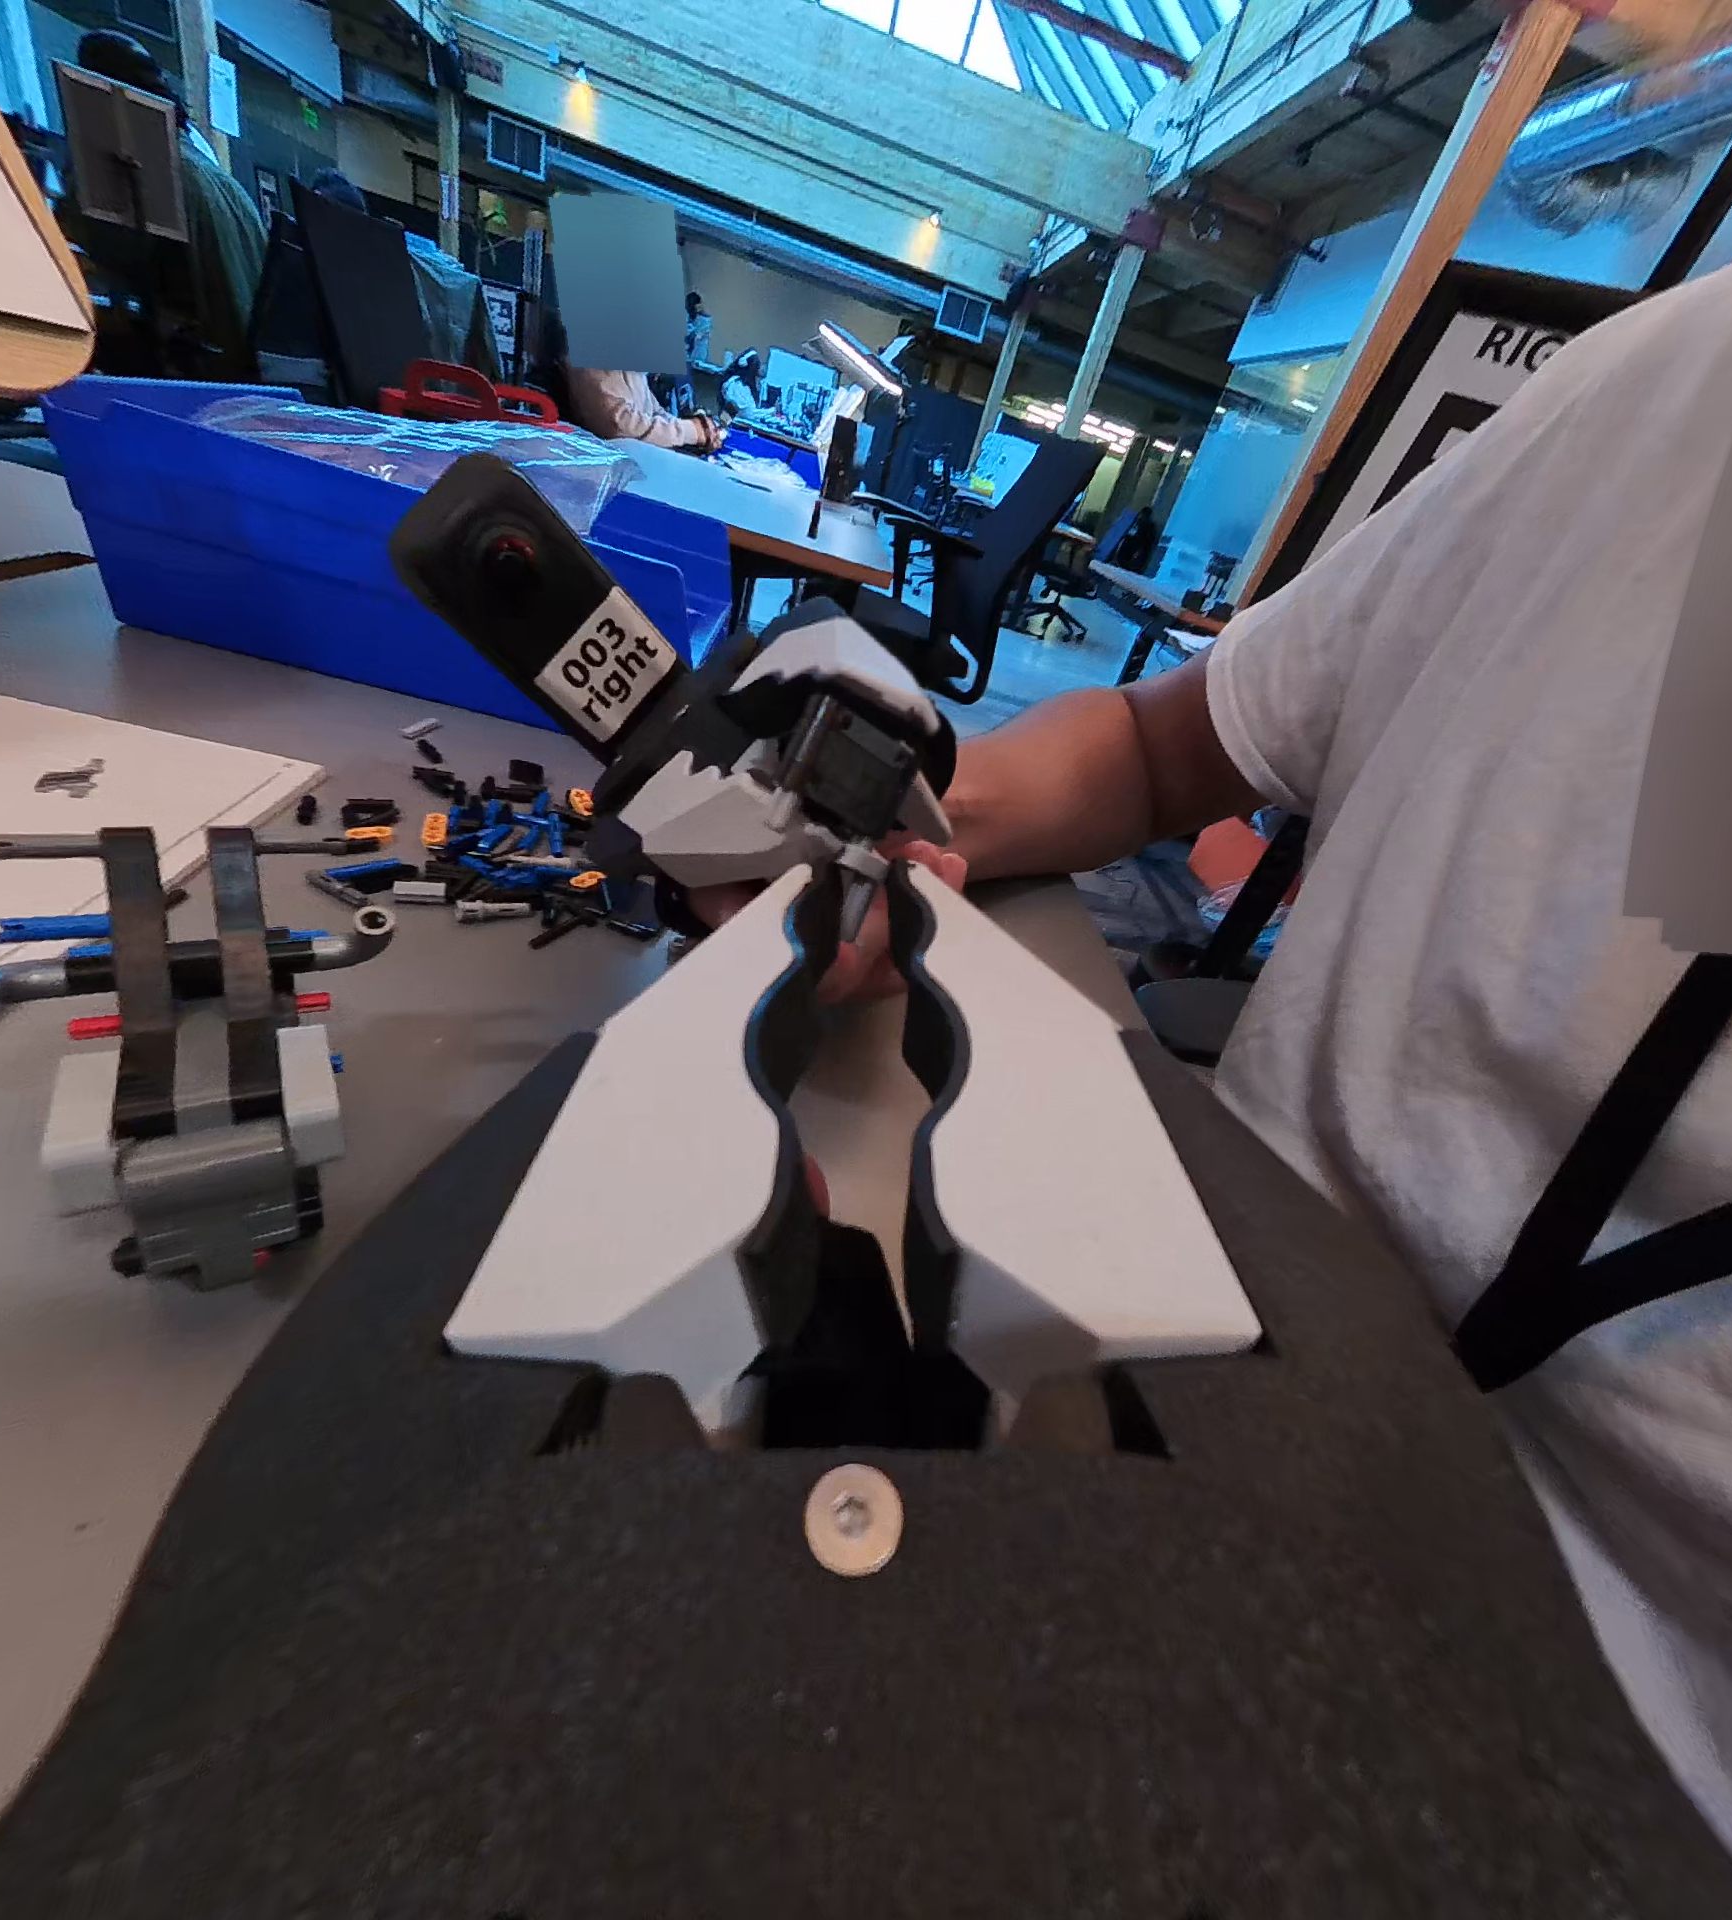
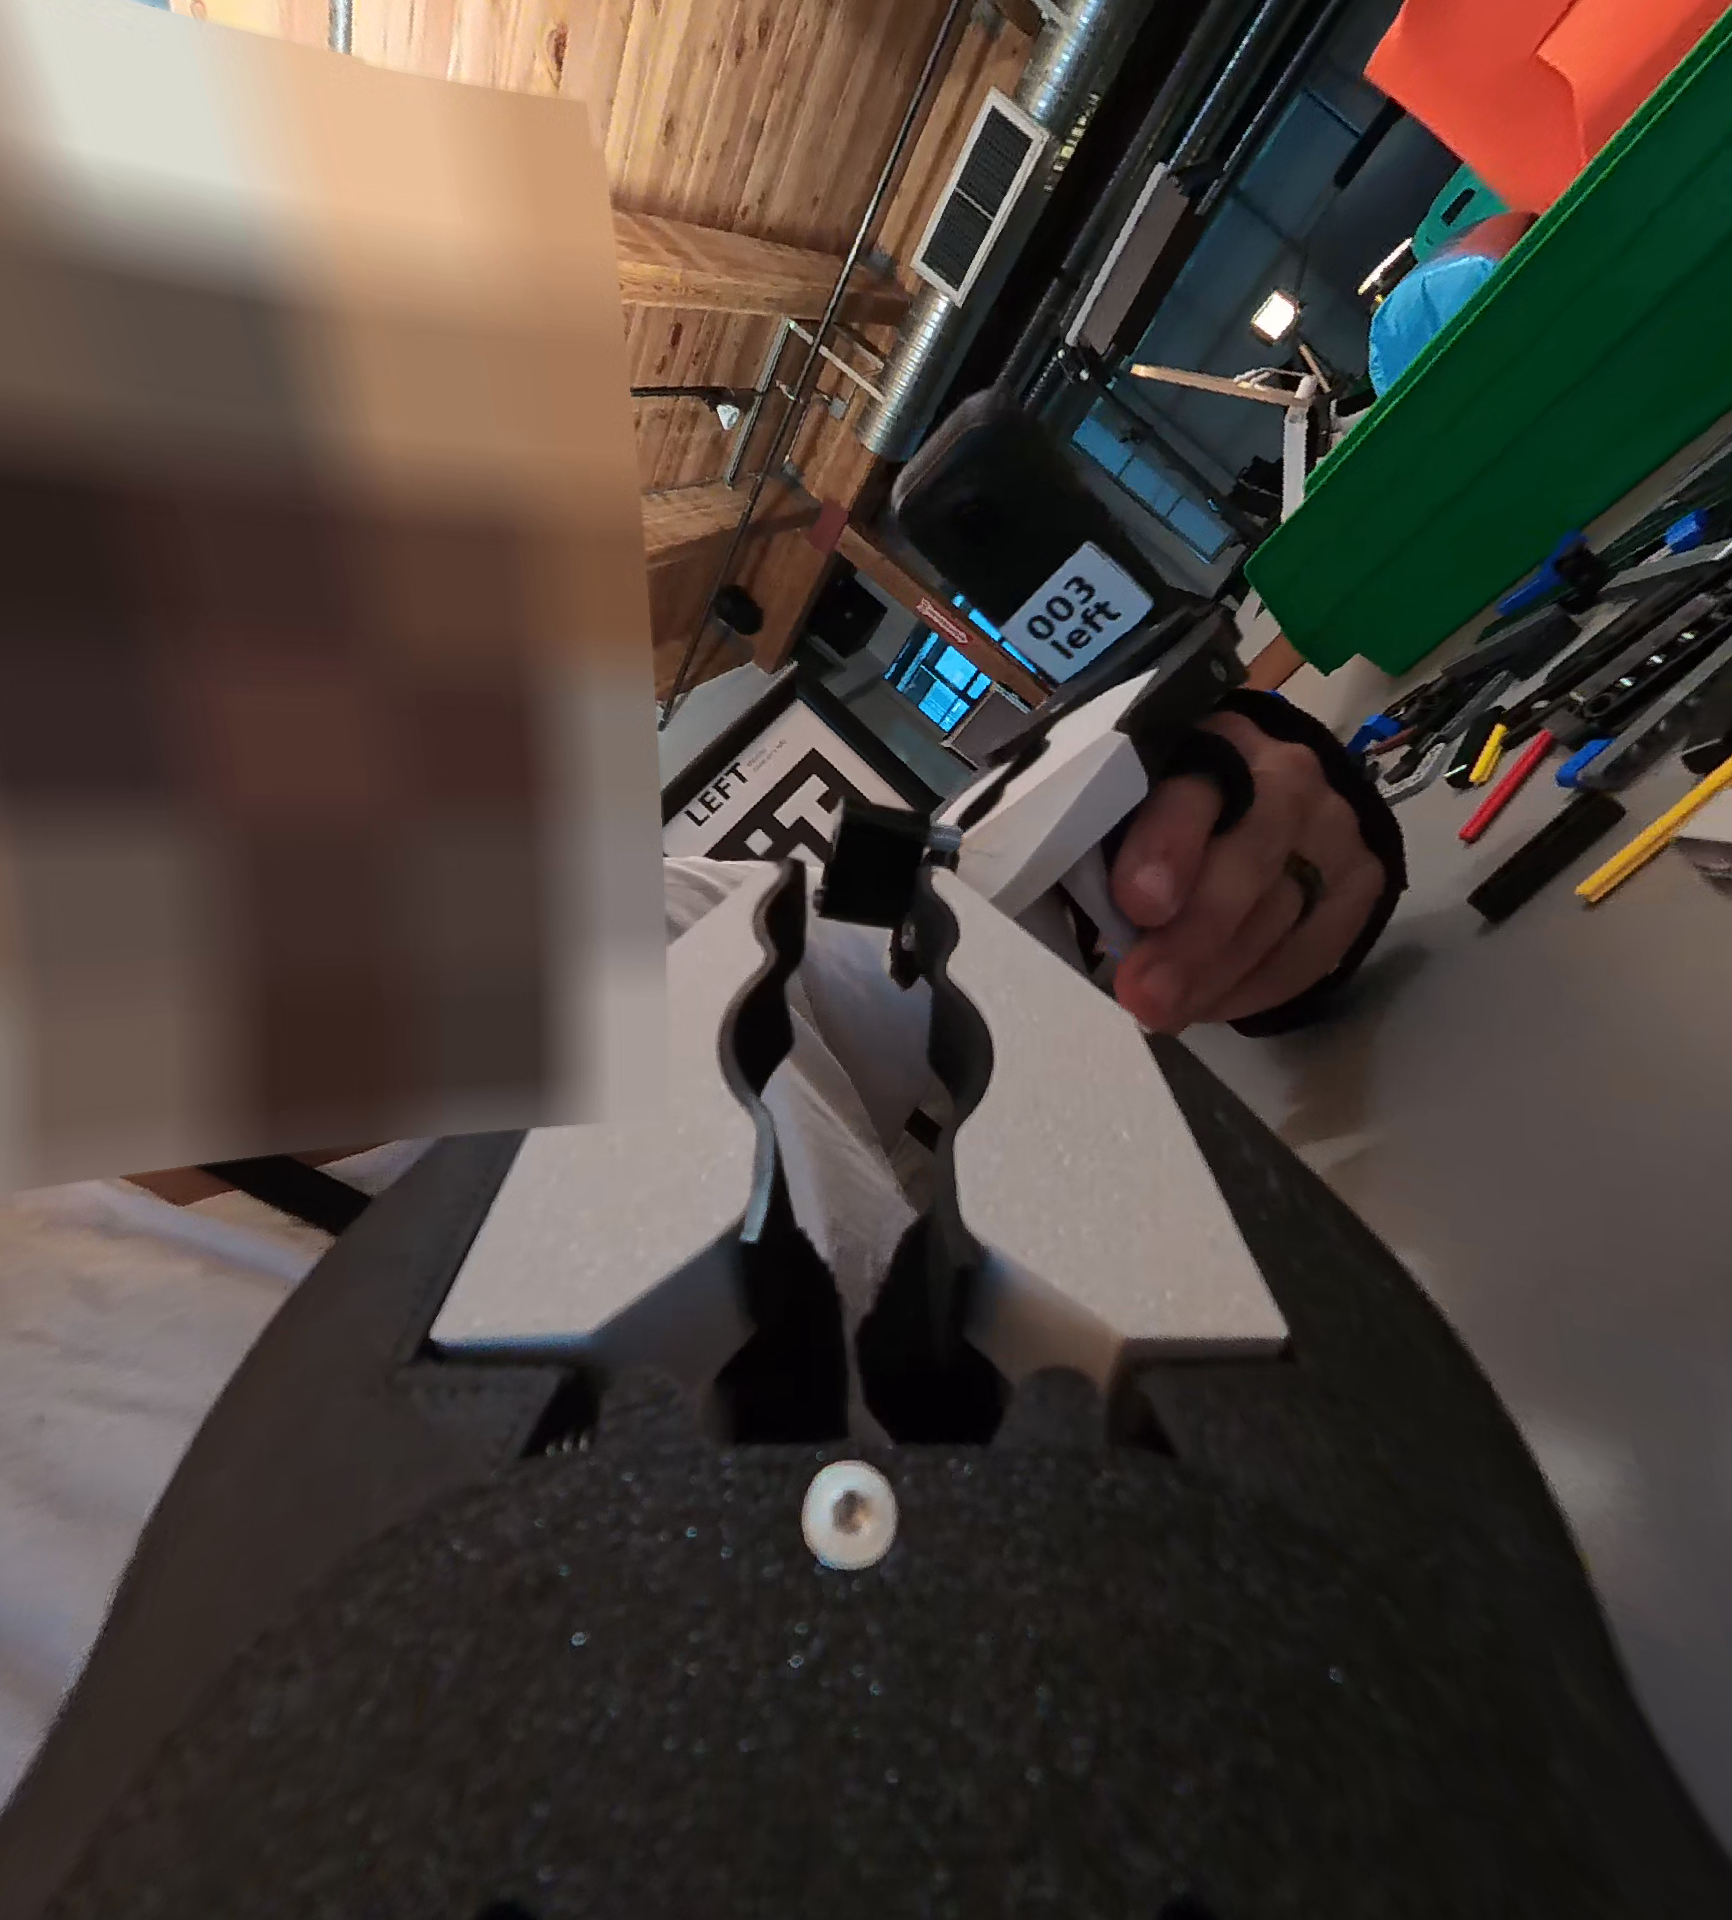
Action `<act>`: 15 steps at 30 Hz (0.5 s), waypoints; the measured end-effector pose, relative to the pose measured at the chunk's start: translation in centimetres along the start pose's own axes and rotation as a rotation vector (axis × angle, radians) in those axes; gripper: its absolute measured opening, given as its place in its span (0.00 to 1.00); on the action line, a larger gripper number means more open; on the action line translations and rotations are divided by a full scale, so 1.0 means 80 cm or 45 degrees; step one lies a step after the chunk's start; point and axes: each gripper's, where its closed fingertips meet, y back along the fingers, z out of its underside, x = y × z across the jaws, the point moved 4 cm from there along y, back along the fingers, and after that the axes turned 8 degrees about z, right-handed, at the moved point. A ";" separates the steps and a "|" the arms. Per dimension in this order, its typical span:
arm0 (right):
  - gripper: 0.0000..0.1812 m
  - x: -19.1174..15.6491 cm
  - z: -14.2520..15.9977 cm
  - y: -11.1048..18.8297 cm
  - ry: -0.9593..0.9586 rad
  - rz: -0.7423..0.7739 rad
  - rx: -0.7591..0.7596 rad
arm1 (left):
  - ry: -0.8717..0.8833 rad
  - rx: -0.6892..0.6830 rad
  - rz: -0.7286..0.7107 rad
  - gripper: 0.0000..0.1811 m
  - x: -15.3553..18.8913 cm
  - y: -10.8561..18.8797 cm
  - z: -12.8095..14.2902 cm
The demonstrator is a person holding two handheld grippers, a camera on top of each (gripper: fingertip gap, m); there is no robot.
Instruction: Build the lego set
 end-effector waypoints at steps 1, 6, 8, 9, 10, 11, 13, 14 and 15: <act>0.10 0.001 0.001 0.000 0.007 0.004 -0.006 | -0.010 -0.007 -0.003 0.04 0.000 0.000 0.001; 0.11 -0.001 0.001 0.000 0.017 -0.001 -0.005 | -0.014 -0.010 -0.004 0.04 0.001 0.000 0.001; 0.13 -0.003 0.002 0.000 0.027 -0.010 -0.021 | -0.023 -0.011 0.001 0.04 0.002 0.000 0.000; 0.12 -0.003 0.001 0.000 0.045 0.003 -0.025 | -0.027 -0.011 -0.001 0.04 0.003 0.000 0.000; 0.11 -0.003 0.002 0.000 0.071 0.017 -0.035 | -0.022 -0.011 0.007 0.04 0.003 -0.001 0.000; 0.10 -0.004 0.004 -0.001 0.099 0.028 -0.043 | -0.010 -0.010 0.021 0.04 0.004 -0.001 0.001; 0.10 -0.006 0.005 -0.002 0.135 0.031 -0.038 | 0.018 0.006 0.049 0.04 0.006 -0.002 0.000; 0.10 -0.007 0.005 -0.002 0.144 0.031 -0.038 | 0.024 0.008 0.056 0.04 0.007 -0.002 0.000; 0.10 -0.007 0.005 -0.002 0.154 0.033 -0.039 | 0.025 0.007 0.057 0.04 0.007 -0.002 0.000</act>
